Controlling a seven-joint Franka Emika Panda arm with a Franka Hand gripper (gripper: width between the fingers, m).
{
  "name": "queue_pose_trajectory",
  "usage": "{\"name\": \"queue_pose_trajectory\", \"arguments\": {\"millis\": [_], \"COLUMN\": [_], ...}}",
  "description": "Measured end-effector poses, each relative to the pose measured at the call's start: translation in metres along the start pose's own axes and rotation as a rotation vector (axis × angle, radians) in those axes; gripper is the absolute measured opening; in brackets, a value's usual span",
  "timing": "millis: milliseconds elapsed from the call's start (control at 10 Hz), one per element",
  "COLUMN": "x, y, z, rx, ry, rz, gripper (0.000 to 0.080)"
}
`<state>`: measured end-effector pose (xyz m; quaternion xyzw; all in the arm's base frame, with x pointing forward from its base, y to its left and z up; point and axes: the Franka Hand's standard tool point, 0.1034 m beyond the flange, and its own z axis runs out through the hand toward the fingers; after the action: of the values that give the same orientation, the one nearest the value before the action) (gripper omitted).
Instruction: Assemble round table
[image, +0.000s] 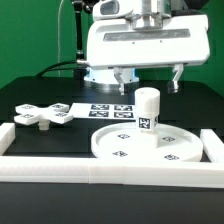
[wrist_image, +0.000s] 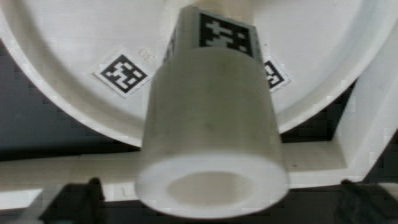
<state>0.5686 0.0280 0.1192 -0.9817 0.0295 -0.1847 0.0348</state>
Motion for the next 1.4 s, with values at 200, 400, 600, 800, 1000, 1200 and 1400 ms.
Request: {"name": "queue_pose_trajectory", "arguments": {"millis": [200,400,600,800,1000,1200,1400], "x": [-0.005,-0.007,-0.008,-0.006,-0.009,-0.021,-0.014], "y": [-0.002,-0.003,-0.008,0.001,0.011,0.007,0.006], "z": [0.003,0.005,0.010,0.007,0.001,0.000,0.004], "rx": [0.008,0.012,0.046,0.062,0.074,0.089,0.092], "ry": [-0.037,-0.058,-0.204,-0.326,-0.442,-0.572,-0.589], "rz": [0.001,-0.001,-0.006,0.000,0.023,0.025,0.012], "gripper": [0.0648,0.0648,0.0648,0.0648,0.0648,0.0648,0.0648]}}
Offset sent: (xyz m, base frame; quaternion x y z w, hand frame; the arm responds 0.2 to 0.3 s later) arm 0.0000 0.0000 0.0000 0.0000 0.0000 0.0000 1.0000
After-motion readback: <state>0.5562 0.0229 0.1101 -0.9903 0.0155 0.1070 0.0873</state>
